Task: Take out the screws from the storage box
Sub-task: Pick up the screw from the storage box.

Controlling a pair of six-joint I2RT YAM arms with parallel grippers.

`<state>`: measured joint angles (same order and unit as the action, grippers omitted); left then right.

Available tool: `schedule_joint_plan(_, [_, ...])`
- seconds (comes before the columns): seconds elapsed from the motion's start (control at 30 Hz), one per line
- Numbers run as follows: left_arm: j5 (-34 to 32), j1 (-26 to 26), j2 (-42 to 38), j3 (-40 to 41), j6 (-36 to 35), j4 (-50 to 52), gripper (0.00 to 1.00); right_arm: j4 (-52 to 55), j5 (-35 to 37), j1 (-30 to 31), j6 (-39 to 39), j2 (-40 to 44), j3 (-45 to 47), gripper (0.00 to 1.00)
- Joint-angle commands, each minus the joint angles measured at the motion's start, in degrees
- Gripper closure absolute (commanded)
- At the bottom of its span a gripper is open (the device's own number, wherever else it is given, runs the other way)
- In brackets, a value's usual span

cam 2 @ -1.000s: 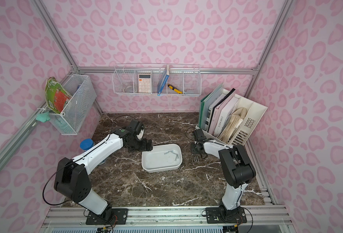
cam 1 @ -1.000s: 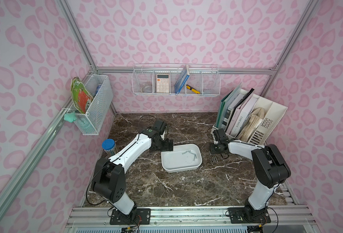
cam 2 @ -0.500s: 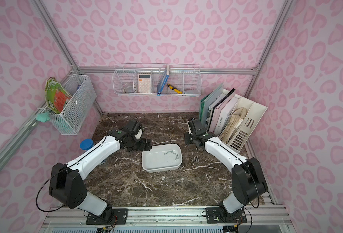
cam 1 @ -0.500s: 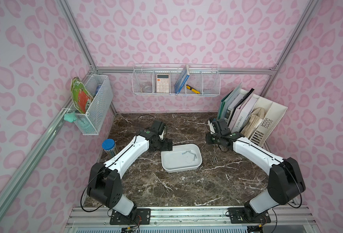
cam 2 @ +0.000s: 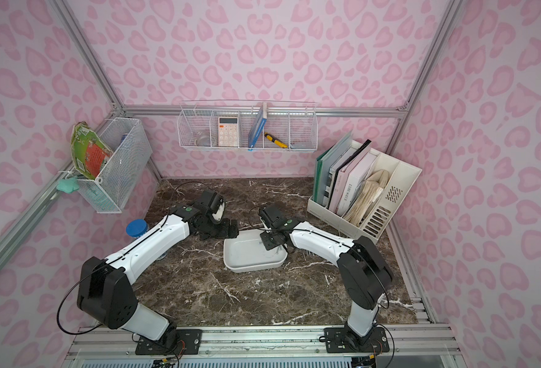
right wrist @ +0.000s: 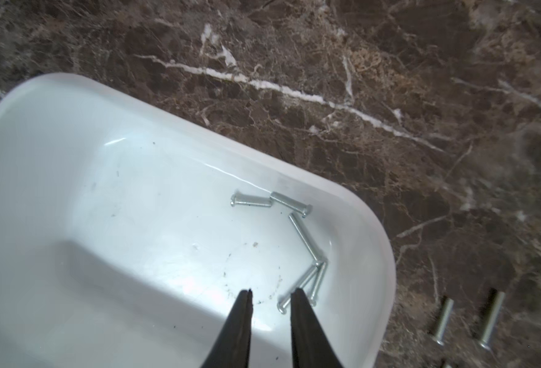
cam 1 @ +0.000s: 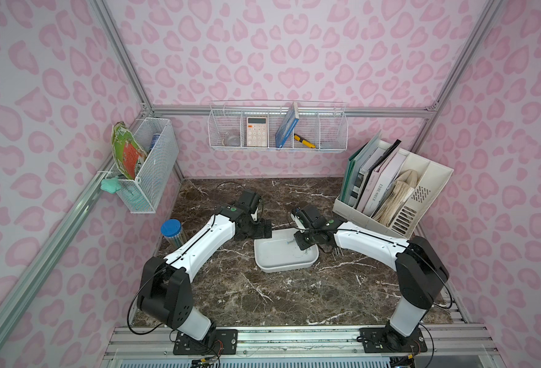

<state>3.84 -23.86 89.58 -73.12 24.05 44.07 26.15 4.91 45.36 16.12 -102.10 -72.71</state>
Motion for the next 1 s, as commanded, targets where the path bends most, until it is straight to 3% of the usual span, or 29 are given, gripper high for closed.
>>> schedule_joint_plan(0.0, [0.4, 0.0, 0.8, -0.1, 0.6, -0.5, 0.03, 2.0, 2.4, 0.2, -1.0, -2.4, -1.6, 0.72])
schedule_joint_plan(0.57, [1.5, 0.0, 2.4, -0.5, 0.8, -0.7, 0.03, 4.1, 6.6, -1.0, -2.8, -11.9, -6.7, 0.72])
schedule_joint_plan(0.97, [2.9, 0.0, 3.3, -0.7, 0.7, -0.7, 0.03, 4.6, 5.3, -1.9, -2.9, -15.2, -8.2, 0.76])
